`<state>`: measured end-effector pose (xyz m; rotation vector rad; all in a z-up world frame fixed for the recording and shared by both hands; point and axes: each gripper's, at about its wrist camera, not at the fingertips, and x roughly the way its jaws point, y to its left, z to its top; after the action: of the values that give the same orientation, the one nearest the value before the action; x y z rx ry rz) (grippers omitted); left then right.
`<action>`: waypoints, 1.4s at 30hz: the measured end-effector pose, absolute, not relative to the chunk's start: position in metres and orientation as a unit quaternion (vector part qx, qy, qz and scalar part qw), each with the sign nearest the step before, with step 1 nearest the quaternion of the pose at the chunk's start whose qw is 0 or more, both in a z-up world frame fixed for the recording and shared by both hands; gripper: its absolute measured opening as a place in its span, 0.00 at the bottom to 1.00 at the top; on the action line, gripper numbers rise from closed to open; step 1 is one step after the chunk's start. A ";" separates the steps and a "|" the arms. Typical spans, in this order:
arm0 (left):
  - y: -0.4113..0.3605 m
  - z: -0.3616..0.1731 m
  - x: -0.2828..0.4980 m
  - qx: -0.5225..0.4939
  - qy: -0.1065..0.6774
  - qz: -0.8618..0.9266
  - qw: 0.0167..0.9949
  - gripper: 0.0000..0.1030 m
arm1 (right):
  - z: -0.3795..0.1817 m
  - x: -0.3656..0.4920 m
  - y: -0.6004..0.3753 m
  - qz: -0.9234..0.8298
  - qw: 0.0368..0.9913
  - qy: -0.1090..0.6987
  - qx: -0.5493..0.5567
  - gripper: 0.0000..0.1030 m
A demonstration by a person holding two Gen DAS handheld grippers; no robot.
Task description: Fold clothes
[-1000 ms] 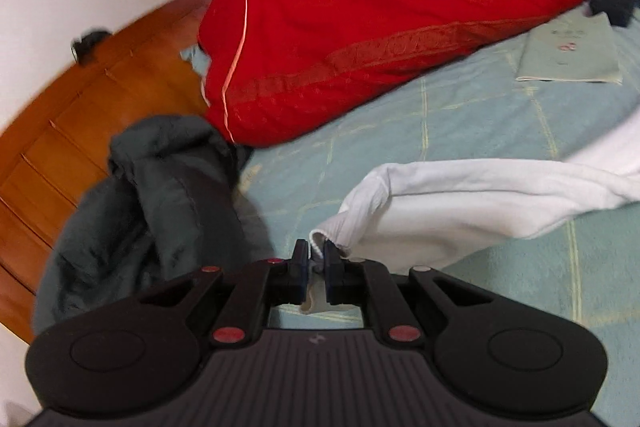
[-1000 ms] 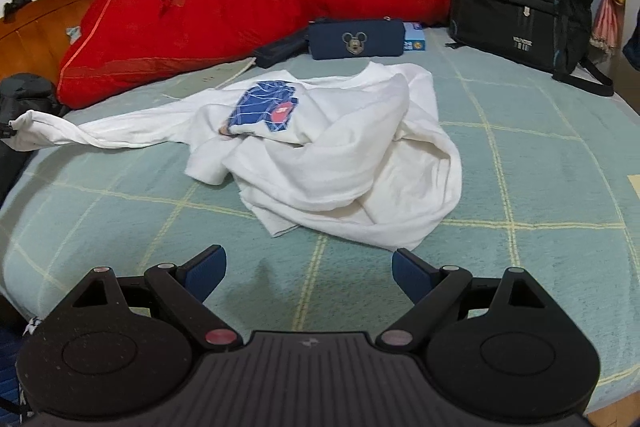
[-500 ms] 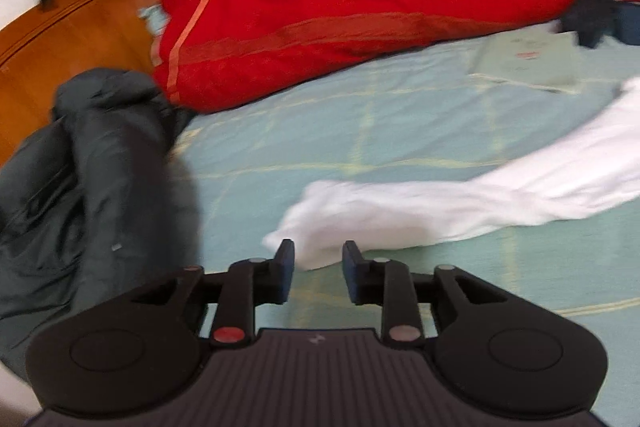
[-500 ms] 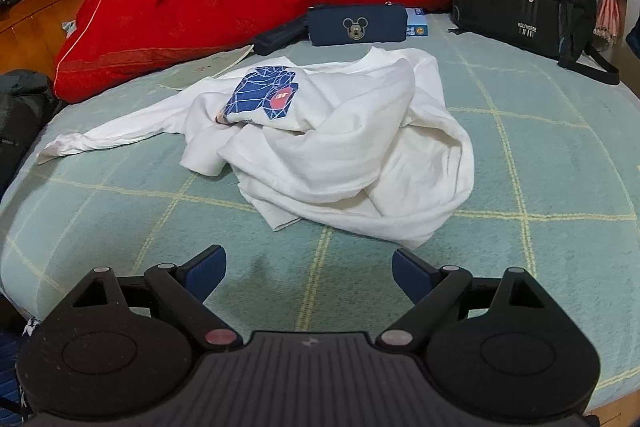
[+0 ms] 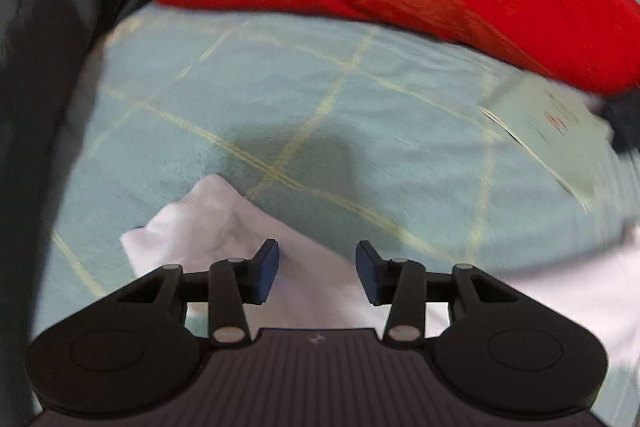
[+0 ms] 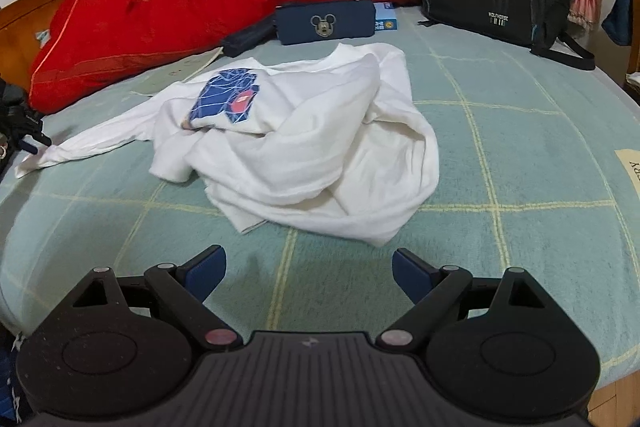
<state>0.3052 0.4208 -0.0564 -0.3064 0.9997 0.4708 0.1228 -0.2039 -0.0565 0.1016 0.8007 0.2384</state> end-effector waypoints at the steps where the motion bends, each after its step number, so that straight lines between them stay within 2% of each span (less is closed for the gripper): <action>1: 0.429 -0.062 0.310 -0.163 0.474 0.233 0.833 0.42 | -0.057 0.126 -0.203 0.115 0.913 0.389 0.050 0.90; 5: 0.437 -0.078 0.314 -0.174 0.482 0.253 0.821 0.42 | -0.061 0.138 -0.196 0.122 0.912 0.389 0.047 0.90; 7: 0.431 -0.077 0.312 -0.158 0.482 0.259 0.822 0.30 | -0.063 0.141 -0.193 0.125 0.913 0.386 0.042 0.90; 8: 0.431 -0.076 0.311 -0.152 0.482 0.266 0.821 0.17 | -0.064 0.142 -0.192 0.127 0.913 0.385 0.041 0.90; 9: 0.431 -0.075 0.309 -0.146 0.481 0.273 0.820 0.09 | -0.065 0.141 -0.192 0.127 0.913 0.385 0.042 0.90; 12: 0.426 -0.062 0.296 -0.151 0.468 0.273 0.827 0.06 | -0.064 0.137 -0.193 0.133 0.913 0.382 0.047 0.90; 18: 0.401 -0.037 0.245 -0.119 0.447 0.237 0.855 0.05 | -0.058 0.125 -0.201 0.140 0.915 0.372 0.065 0.90; 29: 0.392 -0.047 0.115 -0.155 0.450 0.213 0.853 0.11 | -0.052 0.109 -0.200 0.163 0.916 0.360 0.074 0.90; 31: 0.401 -0.042 0.103 -0.165 0.440 0.220 0.855 0.15 | -0.051 0.108 -0.199 0.166 0.916 0.359 0.071 0.90; 35: 0.419 -0.029 0.097 -0.194 0.401 0.222 0.867 0.37 | -0.048 0.105 -0.194 0.169 0.916 0.357 0.066 0.90; 38: 0.431 -0.028 0.107 -0.200 0.391 0.233 0.867 0.36 | -0.047 0.104 -0.190 0.166 0.917 0.357 0.059 0.90; 42: 0.441 -0.037 0.129 -0.156 0.385 0.257 0.873 0.37 | -0.044 0.106 -0.185 0.160 0.919 0.357 0.049 0.90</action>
<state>0.1292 0.4405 -0.0374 -0.3255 0.8051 0.5362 0.1064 -0.1853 -0.0445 0.1000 0.7345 0.3297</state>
